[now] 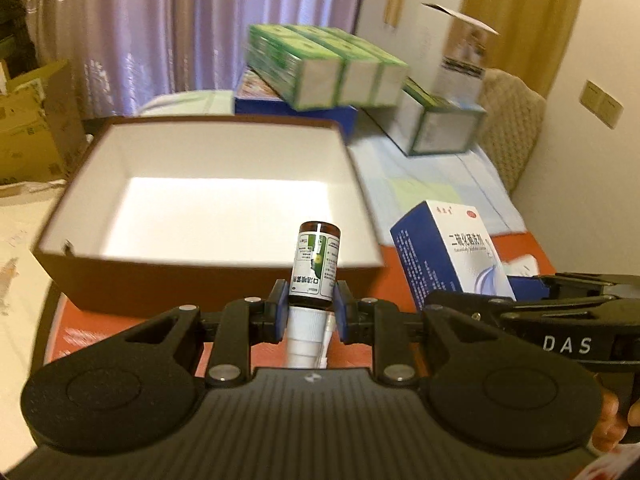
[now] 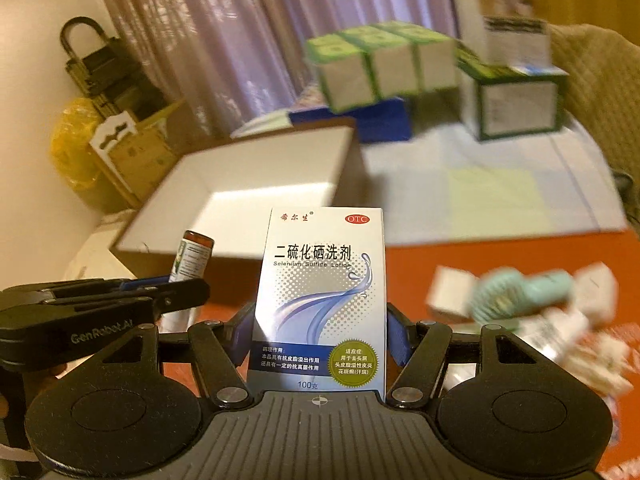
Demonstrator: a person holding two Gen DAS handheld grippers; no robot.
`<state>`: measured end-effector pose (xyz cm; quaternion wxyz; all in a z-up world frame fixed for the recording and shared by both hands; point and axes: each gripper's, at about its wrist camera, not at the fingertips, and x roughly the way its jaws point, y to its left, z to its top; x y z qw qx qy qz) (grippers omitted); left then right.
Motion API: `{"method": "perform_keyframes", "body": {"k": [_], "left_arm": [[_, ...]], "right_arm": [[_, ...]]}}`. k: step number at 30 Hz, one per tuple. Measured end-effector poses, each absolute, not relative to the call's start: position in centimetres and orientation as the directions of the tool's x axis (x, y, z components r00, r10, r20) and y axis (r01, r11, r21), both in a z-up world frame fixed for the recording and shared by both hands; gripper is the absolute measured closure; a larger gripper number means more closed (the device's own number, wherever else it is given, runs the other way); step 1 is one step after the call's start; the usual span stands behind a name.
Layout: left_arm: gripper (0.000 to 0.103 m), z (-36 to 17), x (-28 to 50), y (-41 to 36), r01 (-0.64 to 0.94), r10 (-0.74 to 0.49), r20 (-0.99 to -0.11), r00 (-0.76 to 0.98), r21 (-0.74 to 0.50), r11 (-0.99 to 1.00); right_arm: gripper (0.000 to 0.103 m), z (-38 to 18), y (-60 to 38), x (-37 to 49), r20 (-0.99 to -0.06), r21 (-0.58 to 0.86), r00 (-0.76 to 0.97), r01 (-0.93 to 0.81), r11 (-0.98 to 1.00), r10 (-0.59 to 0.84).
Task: Organize rigid objects
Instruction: 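Carry the medicine box with the right tool into the brown box while the left tool places the bottle there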
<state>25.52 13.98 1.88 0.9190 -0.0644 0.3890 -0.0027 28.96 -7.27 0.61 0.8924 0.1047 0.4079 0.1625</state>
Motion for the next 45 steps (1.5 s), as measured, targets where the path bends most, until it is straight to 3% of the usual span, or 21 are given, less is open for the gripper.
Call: {"method": "perform_keyframes", "body": {"k": [13, 32, 34, 36, 45], "left_arm": [[0.083, 2.4, 32.8, 24.4, -0.108, -0.001, -0.709, 0.706, -0.109, 0.988], [0.083, -5.2, 38.7, 30.0, -0.16, -0.02, -0.851, 0.525, -0.122, 0.98], [0.076, -5.5, 38.7, 30.1, -0.17, -0.004, -0.854, 0.521, -0.108, 0.98], [0.061, -5.7, 38.8, 30.3, -0.17, 0.006, -0.858, 0.513, -0.094, 0.981], [0.06, -6.0, 38.6, 30.7, -0.161, -0.001, -0.866, 0.5, -0.094, 0.982]], "right_arm": [[0.041, 1.6, 2.8, 38.9, -0.668, 0.293, 0.644, -0.232, 0.927, 0.372], [0.04, -5.6, 7.1, 46.5, -0.806, 0.219, 0.532, -0.14, 0.966, 0.26], [0.039, -6.0, 7.3, 46.7, -0.812, 0.229, 0.52, -0.131, 0.965, 0.264], [0.034, -6.5, 7.6, 47.0, -0.834, 0.212, 0.494, -0.122, 0.97, 0.244], [0.03, -6.9, 7.7, 46.6, -0.847, 0.192, 0.48, -0.127, 0.973, 0.23]]}}
